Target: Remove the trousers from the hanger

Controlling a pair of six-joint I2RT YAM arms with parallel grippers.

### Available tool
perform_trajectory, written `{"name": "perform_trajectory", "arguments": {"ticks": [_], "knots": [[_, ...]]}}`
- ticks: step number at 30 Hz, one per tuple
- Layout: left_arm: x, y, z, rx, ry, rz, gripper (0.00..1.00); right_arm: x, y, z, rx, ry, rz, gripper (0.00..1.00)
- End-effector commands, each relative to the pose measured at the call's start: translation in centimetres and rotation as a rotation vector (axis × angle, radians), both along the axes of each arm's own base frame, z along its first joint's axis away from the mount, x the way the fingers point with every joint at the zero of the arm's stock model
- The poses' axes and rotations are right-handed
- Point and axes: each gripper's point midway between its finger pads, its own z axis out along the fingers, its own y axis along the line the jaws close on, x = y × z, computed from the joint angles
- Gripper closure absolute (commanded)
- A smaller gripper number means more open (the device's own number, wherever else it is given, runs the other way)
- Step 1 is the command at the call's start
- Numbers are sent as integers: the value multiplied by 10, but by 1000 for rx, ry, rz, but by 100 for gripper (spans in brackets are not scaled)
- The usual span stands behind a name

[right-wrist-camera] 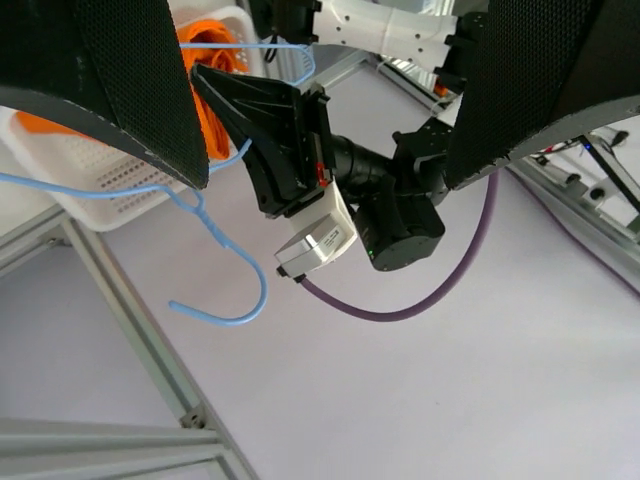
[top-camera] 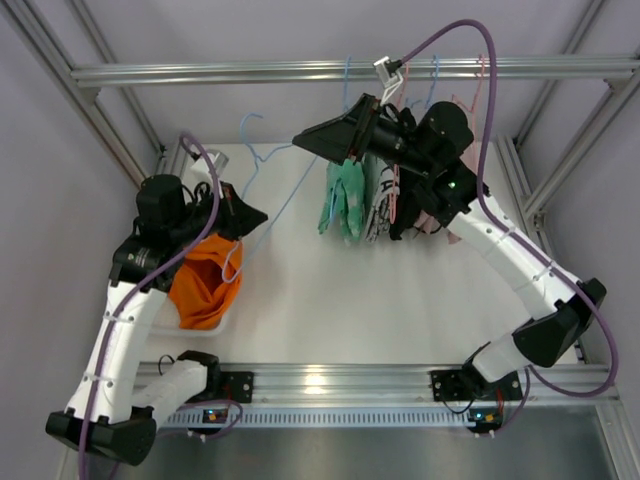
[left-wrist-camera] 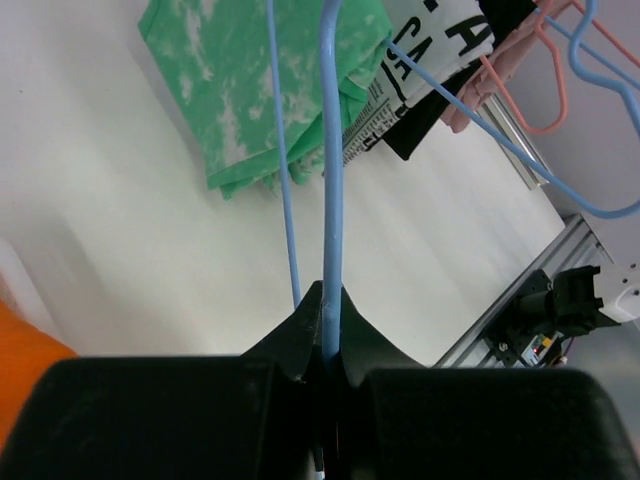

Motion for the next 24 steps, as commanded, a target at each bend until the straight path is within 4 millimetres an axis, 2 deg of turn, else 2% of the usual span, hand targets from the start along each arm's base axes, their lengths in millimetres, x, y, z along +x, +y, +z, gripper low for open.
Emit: {"name": "perform_trajectory", "arguments": {"ticks": [1, 2, 5, 6, 8, 9, 10, 12, 14, 19, 20, 21, 23, 24], "knots": [[12, 7, 24, -20, -102, 68, 100, -14, -30, 45, 46, -148, -49, 1], [18, 13, 27, -11, -124, 116, 100, -12, -34, 47, 41, -170, -67, 1], [16, 22, 43, -23, -189, 175, 100, -13, -47, 51, 27, -207, -113, 0], [15, 28, 48, -21, -208, 211, 100, -18, -54, 56, 29, -229, -128, 1], [16, 37, 55, -17, -210, 270, 100, -16, -60, 52, 0, -262, -173, 0], [23, 48, 54, 1, -202, 340, 100, -22, -66, 57, 2, -285, -186, 1], [25, 55, 65, 5, -214, 381, 100, -21, -69, 56, -11, -308, -213, 0], [34, 64, 63, 39, -193, 438, 100, -26, -79, 58, -17, -326, -241, 1], [37, 62, 76, 38, -220, 427, 100, -23, -85, 57, -31, -342, -280, 0], [67, 51, 86, 50, -203, 397, 100, -16, -99, 51, -67, -308, -334, 0], [79, 47, 79, 63, -176, 385, 100, -13, -102, 49, -71, -299, -341, 0], [82, 46, 90, 51, -192, 384, 100, -10, -107, 48, -73, -286, -353, 1], [95, 40, 85, 55, -166, 366, 100, -7, -110, 45, -76, -273, -364, 1], [97, 35, 88, 50, -171, 356, 100, -6, -114, 45, -75, -269, -376, 0]]}}
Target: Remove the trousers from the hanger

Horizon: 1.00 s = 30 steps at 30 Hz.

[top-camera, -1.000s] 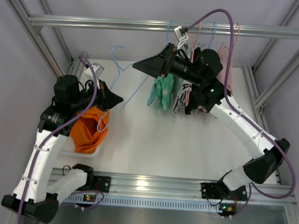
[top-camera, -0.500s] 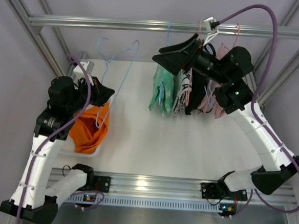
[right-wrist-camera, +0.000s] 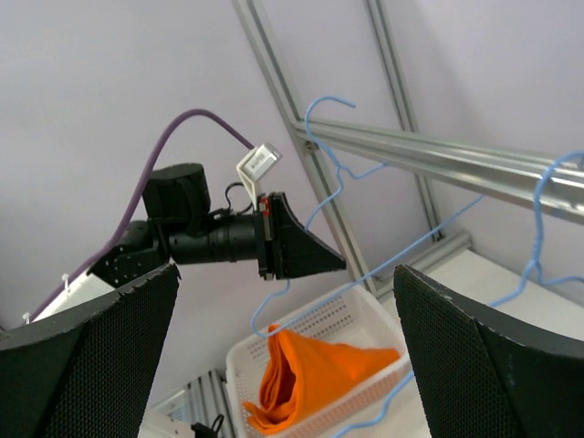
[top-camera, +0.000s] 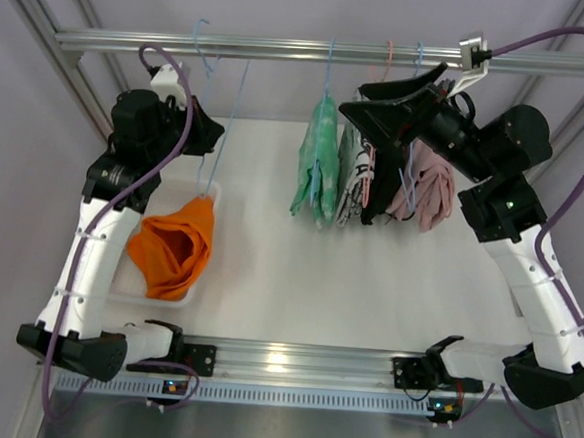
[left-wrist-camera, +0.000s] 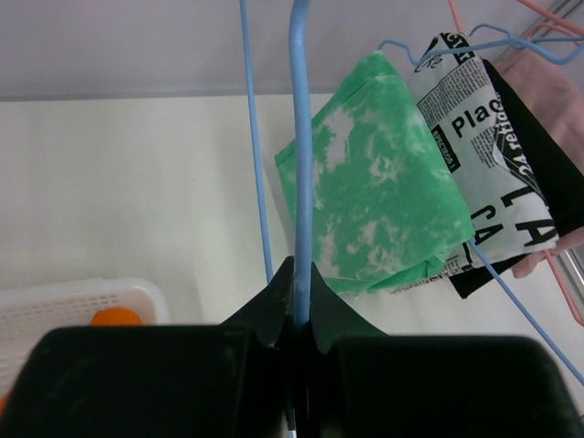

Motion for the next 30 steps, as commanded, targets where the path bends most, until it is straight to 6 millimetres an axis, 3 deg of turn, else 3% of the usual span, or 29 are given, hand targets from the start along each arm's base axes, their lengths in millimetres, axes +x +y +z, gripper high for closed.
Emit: {"name": "perform_trajectory", "arguments": {"ticks": [1, 11, 20, 22, 27, 30], "knots": [[11, -11, 15, -6, -32, -22, 100, 14, -11, -16, -26, 57, -58, 0], [33, -51, -5, 9, 11, -2, 100, 24, -23, -25, -18, 97, -99, 0], [56, -58, -2, 45, 14, 93, 100, 27, -26, -30, -18, 114, -110, 1], [61, -57, -11, 60, 35, 113, 100, 28, -27, -32, -21, 119, -114, 1], [58, -68, -40, 61, 98, 55, 100, 27, -30, -36, -30, 118, -127, 1], [48, -70, -42, 57, 97, 20, 97, 27, -32, -40, -39, 116, -137, 0]]}}
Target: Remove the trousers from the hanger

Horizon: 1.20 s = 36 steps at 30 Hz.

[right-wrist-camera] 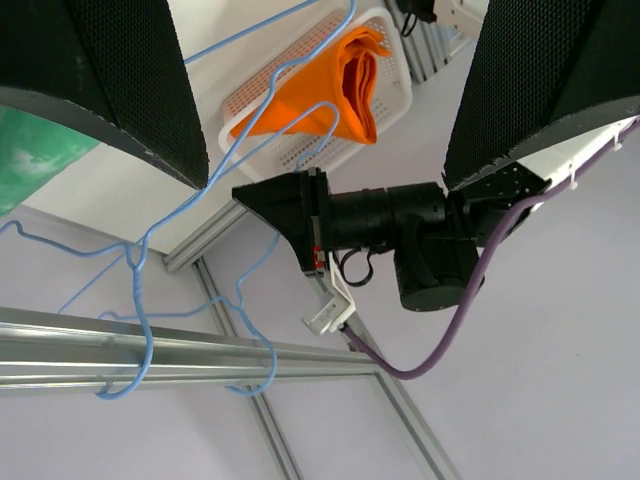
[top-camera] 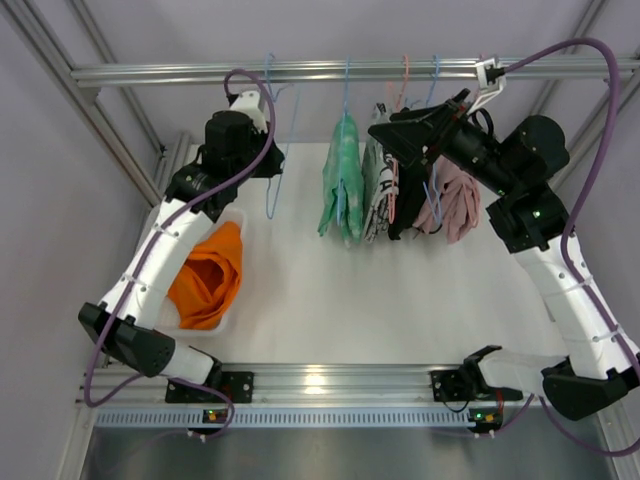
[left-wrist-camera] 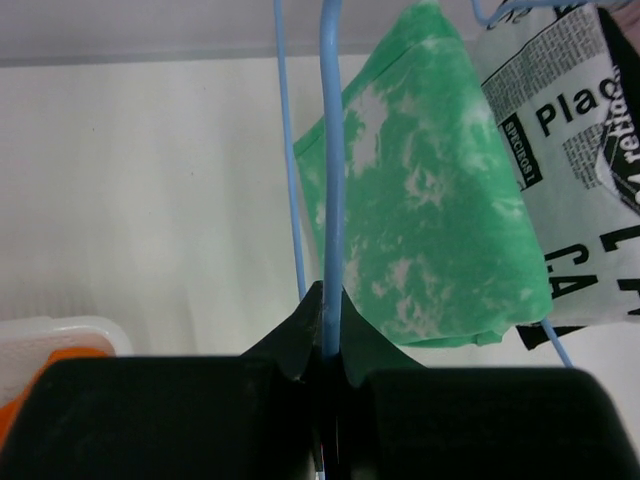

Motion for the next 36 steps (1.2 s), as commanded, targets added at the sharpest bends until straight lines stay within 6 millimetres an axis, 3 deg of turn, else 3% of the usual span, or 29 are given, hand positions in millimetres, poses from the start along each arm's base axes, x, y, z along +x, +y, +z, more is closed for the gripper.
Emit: {"name": "perform_trajectory", "arguments": {"ticks": [1, 4, 6, 8, 10, 11, 17, 20, 21, 22, 24, 26, 27, 29, 30, 31, 34, 35, 36], "knots": [[-6, -3, 5, -31, -30, -27, 95, -5, -12, 3, -5, -26, -36, 0], [-17, 0, 11, -26, -53, -47, 91, -6, -16, -1, -15, -29, -51, 1], [-24, 4, 15, -24, -62, -50, 81, -5, -17, -6, -25, -22, -58, 0], [-29, 6, 13, -17, -65, -53, 50, -7, -19, -8, -34, -30, -64, 1], [-38, 10, 19, -23, -86, -56, 27, -8, -21, -12, -43, -27, -72, 0], [-42, 11, 25, -27, -103, -66, 2, -8, -22, -16, -58, -27, -79, 1], [-88, 25, 85, -47, -229, -150, 1, -15, -42, -22, -110, -72, -167, 1], [-112, 37, 93, 37, -275, -193, 1, -20, -59, -28, -131, -85, -232, 0], [-116, 48, 88, 63, -279, -158, 1, -21, -65, -28, -136, -93, -250, 1], [-106, 76, 84, 126, -279, -26, 1, -26, -76, -25, -144, -120, -284, 1], [-102, 109, 72, 219, -259, 95, 1, -35, -91, -23, -152, -147, -340, 1], [-110, 135, 62, 280, -235, 183, 1, -33, -108, -35, -198, -153, -417, 1], [-112, 147, 45, 320, -209, 206, 1, -45, -118, -32, -201, -184, -451, 1], [-129, 161, 40, 310, -230, 246, 1, -43, -133, -53, -270, -184, -521, 1], [-132, 170, 21, 324, -195, 274, 1, -54, -140, -54, -278, -209, -546, 1], [-136, 177, 14, 333, -181, 296, 1, -50, -149, -70, -317, -188, -586, 0], [-152, 196, -2, 365, -162, 364, 1, -61, -168, -81, -336, -192, -659, 0], [-161, 203, 0, 372, -179, 399, 1, -60, -172, -93, -346, -167, -675, 0], [-164, 208, -1, 395, -191, 411, 1, -68, -176, -92, -338, -184, -695, 0]]}}
